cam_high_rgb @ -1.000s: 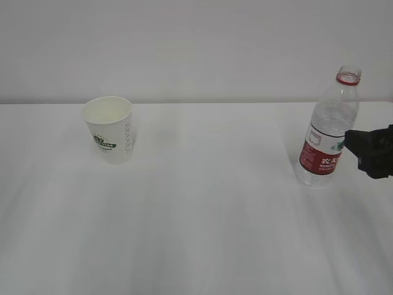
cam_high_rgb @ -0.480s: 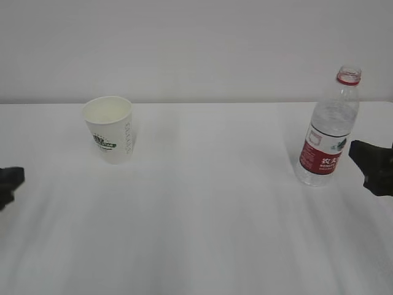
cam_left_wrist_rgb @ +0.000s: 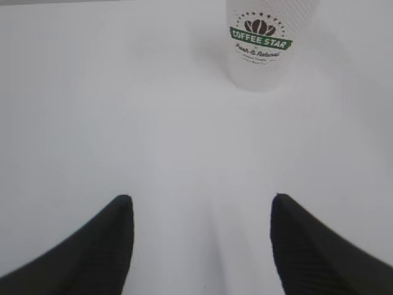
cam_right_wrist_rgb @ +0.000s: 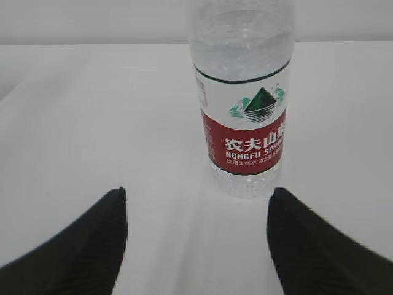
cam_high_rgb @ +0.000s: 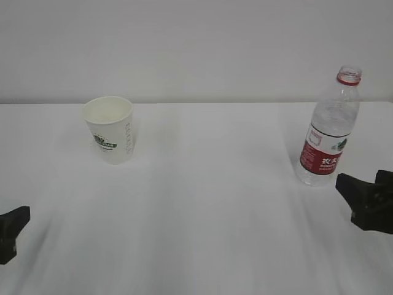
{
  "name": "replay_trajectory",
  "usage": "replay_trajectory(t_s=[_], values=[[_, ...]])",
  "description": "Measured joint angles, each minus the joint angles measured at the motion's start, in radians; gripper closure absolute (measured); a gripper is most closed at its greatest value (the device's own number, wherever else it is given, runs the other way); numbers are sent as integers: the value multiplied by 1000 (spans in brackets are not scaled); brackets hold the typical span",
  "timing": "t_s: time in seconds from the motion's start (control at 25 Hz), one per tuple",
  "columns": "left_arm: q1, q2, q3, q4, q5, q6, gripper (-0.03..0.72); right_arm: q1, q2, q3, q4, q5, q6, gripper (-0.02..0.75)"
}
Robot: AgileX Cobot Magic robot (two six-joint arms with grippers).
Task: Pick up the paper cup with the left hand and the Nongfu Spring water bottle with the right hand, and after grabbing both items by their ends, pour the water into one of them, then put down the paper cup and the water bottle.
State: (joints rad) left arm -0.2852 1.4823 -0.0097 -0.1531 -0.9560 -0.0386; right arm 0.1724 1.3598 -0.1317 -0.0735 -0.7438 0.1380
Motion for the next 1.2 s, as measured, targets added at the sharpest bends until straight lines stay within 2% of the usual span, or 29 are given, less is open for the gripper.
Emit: replay_trajectory(t_s=[0.36,0.48,0.96,1.2], values=[[0,53,5,66,-149,-11,183,0,187,40,-20,-318,-25,204],[0,73,5,113,-182,-11,183,1,226,45,-12,-380,-62,204],[0,151,5,204,-185,-11,185,1,281,47,74,-394,-138,204],[0,151,5,213,-185,-11,185,1,284,36,87,-395,-148,204]])
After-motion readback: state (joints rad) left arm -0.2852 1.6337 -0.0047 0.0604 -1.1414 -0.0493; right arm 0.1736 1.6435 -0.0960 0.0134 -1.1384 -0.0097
